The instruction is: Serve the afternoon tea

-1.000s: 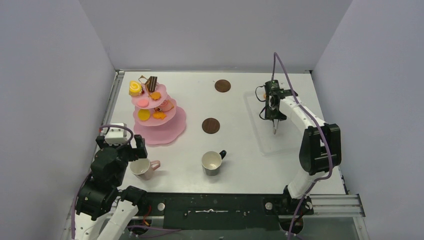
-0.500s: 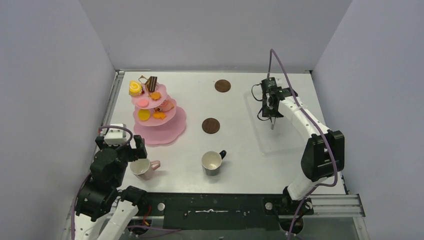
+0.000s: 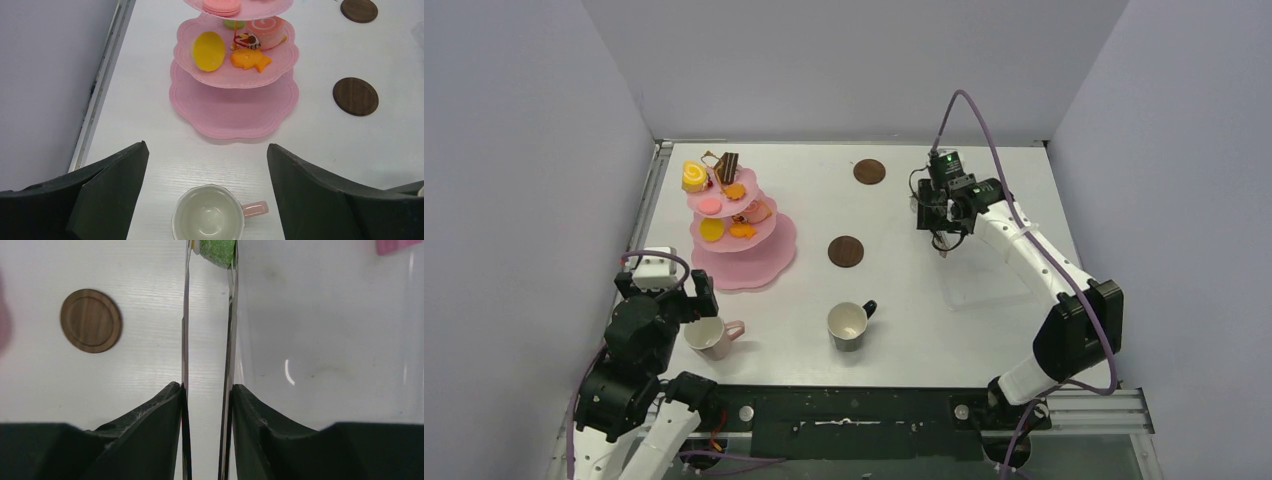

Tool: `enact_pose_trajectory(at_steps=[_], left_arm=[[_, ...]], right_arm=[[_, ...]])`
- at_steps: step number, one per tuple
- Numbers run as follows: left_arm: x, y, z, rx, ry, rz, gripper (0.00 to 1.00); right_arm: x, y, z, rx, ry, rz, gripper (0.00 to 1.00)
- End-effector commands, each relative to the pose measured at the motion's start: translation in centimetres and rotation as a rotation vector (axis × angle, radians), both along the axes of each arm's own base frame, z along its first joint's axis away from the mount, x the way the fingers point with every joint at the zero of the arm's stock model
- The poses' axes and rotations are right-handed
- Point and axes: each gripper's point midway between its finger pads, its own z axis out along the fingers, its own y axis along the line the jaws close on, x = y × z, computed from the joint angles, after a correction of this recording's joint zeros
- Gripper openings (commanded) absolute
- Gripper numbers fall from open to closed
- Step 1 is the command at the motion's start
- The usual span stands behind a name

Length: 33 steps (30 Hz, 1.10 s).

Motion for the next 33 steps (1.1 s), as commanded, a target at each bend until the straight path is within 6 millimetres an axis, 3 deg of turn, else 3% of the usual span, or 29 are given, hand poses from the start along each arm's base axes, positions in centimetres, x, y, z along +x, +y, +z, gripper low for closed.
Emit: enact_pose_trajectory(at_steps=[1,7,13,21,33], left_arm=[[0.5,0.2,1.6,-0.017,-0.064,0.018,0.88],[0.5,0.2,1.7,-0.021,-0.064,0.019,0.88],[0.5,0.3,1.7,-0.021,-0.070,0.020,0.88],[0.5,0.1,1.7,-0.020,-0.068,0.008,0.88],[0.5,0.4,1.8,-0.016,-0.075,0.027,0.88]], right_arm=[[2.0,5.9,2.4,0.210,-0.093,0.090,0.38],[2.5,12.3,2.4,0.395,-0.103,0.194,0.38],[3.3,17.2,2.3,0.480,-0.092,0.273,0.38],[3.9,22.8,2.6,0.607,-0.060,0.358,0.38],[3.5,29.4,1.6,0.720,0.009,0.440,0.39]])
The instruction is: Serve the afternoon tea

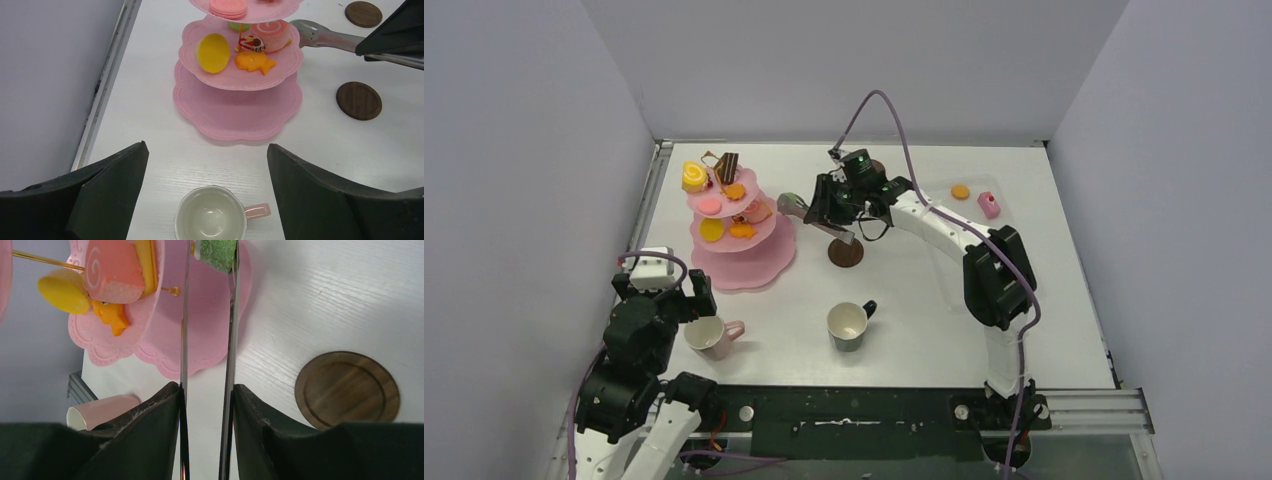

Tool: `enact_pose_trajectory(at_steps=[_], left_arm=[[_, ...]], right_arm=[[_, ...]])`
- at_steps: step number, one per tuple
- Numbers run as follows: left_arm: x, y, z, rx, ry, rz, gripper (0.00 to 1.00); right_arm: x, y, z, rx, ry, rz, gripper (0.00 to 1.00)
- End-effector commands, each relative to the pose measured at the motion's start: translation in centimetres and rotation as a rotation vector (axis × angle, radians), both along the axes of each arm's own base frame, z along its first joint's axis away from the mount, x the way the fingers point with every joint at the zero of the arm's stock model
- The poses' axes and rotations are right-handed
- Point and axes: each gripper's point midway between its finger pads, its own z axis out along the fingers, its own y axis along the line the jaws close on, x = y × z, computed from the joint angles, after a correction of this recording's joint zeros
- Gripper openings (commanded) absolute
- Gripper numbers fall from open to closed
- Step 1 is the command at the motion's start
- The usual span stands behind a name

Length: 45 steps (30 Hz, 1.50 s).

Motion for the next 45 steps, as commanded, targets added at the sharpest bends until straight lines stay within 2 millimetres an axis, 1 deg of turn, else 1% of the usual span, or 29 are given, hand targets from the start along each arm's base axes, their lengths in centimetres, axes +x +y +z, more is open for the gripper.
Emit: enact_pose_trajectory(at_steps=[1,2,5,9,16,21,25,28,29,30,38,42,45], left_arm=[[0.5,0.0,1.7,-0.013,-0.069,0.004,0.88],[0.6,0.0,1.7,-0.013,-0.069,0.003,0.88],[0.5,0.0,1.7,-0.012,-0.067,0.006,0.88],[0.5,0.1,1.6,-0.011,-0.065,0.007,0.88],[0.5,0.1,1.6,-0.011,-0.066,0.009,0.88],[0.5,0.1,1.7,-0.012,-0.068,0.008,0.88],[0.5,0.1,1.7,-0.011,-0.066,0.010,0.88],[0.5,0.1,1.7,-0.012,-0.066,0.008,0.88],[0.5,0.1,1.7,-0.012,-0.067,0.009,0.88],[0.5,0.1,1.6,-0.011,-0.065,0.009,0.88],[0.5,0.0,1.7,-0.013,-0.066,0.005,0.88],[0.5,0.0,1.6,-0.013,-0.063,0.004,0.88],[0.5,0.0,1.6,-0.013,-0.062,0.003,0.88]], right_arm=[[0.6,4.0,3.8,0.138,-0.063,0.048,0.39],[0.6,4.5,3.4,0.141,-0.054,0.051,0.40],[0.5,5.7,2.8,0.158,-0.034,0.063,0.42],[0.4,6.3,2.3,0.163,-0.019,0.069,0.44],[0.5,5.7,2.1,0.133,-0.021,0.055,0.47],[0.3,5.4,2.7,0.125,-0.031,0.059,0.46],[0.1,4.6,2.9,0.114,-0.031,0.057,0.46],[0.0,3.2,2.8,0.084,-0.024,0.040,0.46],[0.0,2.6,3.0,0.080,-0.029,0.032,0.46],[0.0,1.9,2.8,0.071,-0.026,0.022,0.45],[0.4,-2.7,3.9,0.050,-0.052,-0.030,0.44],[0.7,-5.7,4.7,0.005,-0.082,-0.076,0.44],[0.9,-8.9,4.9,-0.088,-0.108,-0.122,0.44]])
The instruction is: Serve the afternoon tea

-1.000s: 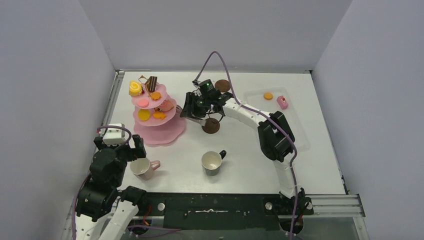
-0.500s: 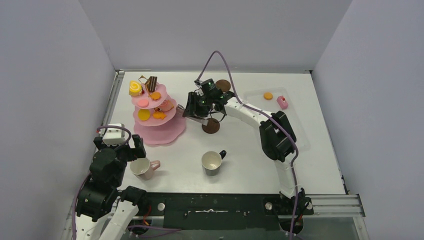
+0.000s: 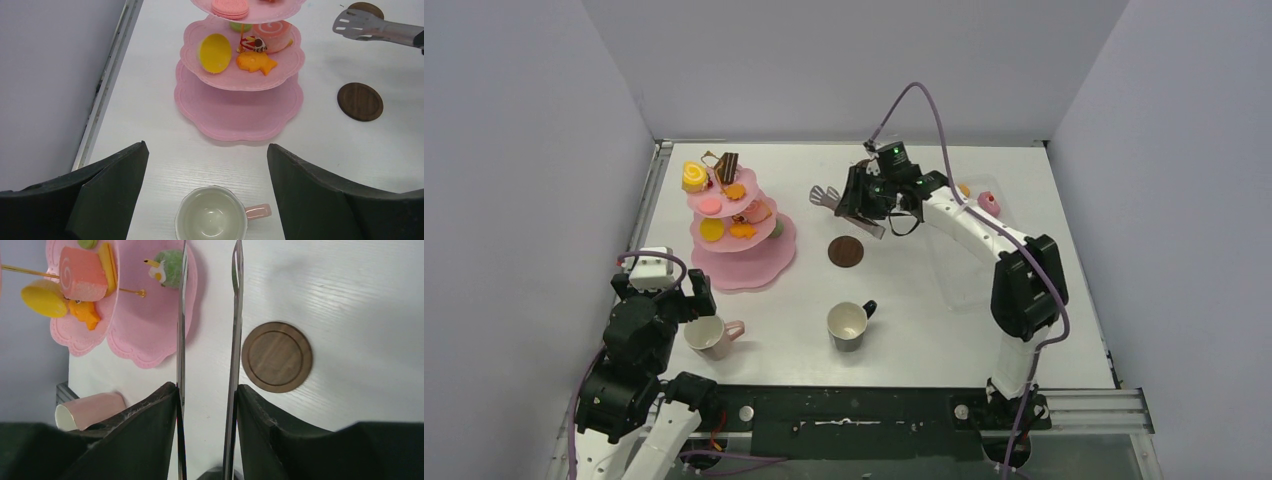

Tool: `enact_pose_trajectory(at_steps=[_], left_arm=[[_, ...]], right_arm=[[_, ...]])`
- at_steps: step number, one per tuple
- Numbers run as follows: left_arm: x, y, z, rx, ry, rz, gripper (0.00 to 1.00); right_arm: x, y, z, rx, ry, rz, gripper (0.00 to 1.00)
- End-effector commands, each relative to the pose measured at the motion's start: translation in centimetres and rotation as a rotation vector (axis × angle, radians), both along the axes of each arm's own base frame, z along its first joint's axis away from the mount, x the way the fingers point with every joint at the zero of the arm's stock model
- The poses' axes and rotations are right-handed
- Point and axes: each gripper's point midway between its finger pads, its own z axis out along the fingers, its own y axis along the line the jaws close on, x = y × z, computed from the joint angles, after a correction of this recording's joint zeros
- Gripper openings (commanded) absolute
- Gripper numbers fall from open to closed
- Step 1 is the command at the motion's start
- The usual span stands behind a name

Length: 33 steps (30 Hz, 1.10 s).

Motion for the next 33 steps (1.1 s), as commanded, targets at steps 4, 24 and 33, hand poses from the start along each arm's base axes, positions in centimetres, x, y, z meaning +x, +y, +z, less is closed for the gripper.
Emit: enact_pose_trajectory(at_steps=[4,24,33], left_arm=[[0.5,-0.2,1.6,-0.014,-0.061,-0.008,0.88],[0.5,-0.3,1.6,-0.017,-0.064,-0.013,0.88],[0.5,-0.4,1.5,-0.017,-0.060,-0.017,0.88]], right_arm=[[1.1,-8.2,4.3,-0.198,-0.163,-0.116,0.45],[1.2,-31.2,4.0,-0.752,-0.122,-0.463,0.48],[1.8,-34.5,2.3,-0.756,-0.073,-0.518,0.49]])
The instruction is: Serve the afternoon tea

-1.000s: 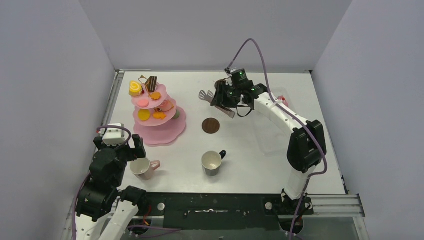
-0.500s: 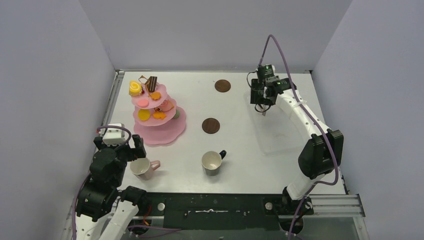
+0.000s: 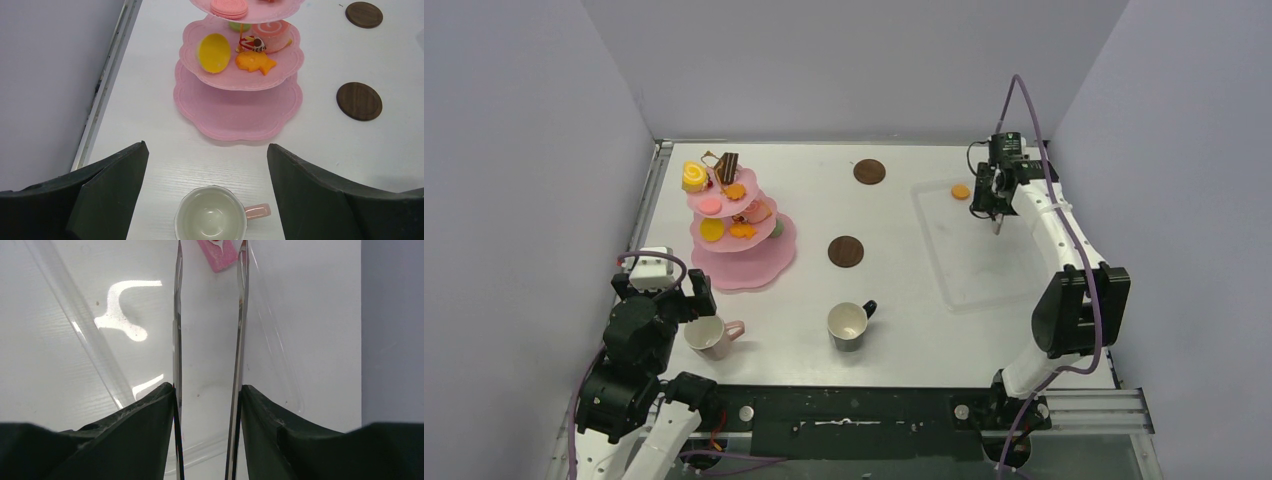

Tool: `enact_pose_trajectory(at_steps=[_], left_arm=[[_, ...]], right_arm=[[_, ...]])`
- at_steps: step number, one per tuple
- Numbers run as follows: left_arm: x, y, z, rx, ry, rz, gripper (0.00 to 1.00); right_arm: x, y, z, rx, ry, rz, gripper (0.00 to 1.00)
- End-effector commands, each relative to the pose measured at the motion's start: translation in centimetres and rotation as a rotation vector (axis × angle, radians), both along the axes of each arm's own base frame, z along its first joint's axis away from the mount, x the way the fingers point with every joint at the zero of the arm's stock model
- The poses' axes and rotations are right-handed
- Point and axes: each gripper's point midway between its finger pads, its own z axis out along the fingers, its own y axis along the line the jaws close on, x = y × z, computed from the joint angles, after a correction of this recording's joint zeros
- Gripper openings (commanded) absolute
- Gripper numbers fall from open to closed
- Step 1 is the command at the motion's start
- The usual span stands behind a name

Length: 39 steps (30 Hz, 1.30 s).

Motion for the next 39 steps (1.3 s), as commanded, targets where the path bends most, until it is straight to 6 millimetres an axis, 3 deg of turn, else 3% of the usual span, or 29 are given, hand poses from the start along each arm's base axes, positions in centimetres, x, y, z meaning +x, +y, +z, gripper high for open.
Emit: enact_pose_trajectory(at_steps=[1,9,17,24,39], left_arm=[[0.5,-0.4,1.5,-0.016,-0.060,-0.015,0.88],[0.6,-0.4,1.5,-0.016,-0.060,-0.015,0.88],[0.5,-0.4,1.6,-0.018,-0.061,-0.016,0.88],[0.6,-0.4,1.5,-0.018,-0.060,-0.017,0.88],[0.4,-0.3,1.6,-0.017,-0.063,-0.011,0.88]], right_arm=[[0.9,-1.4,1.2,-0.025,-0.064,-0.015,0.49],[1.7,-2.6,0.2,0.012,-0.061,-0.015,0.50],[1.9,-3.1,-2.1,0.109,-0.027,-0.008,0.51],[1.9,-3.2,-3.7,0.106,0.025,0.000,0.52],[2.0,-2.2,-5.3,0.162,0.060,0.033,0.53]])
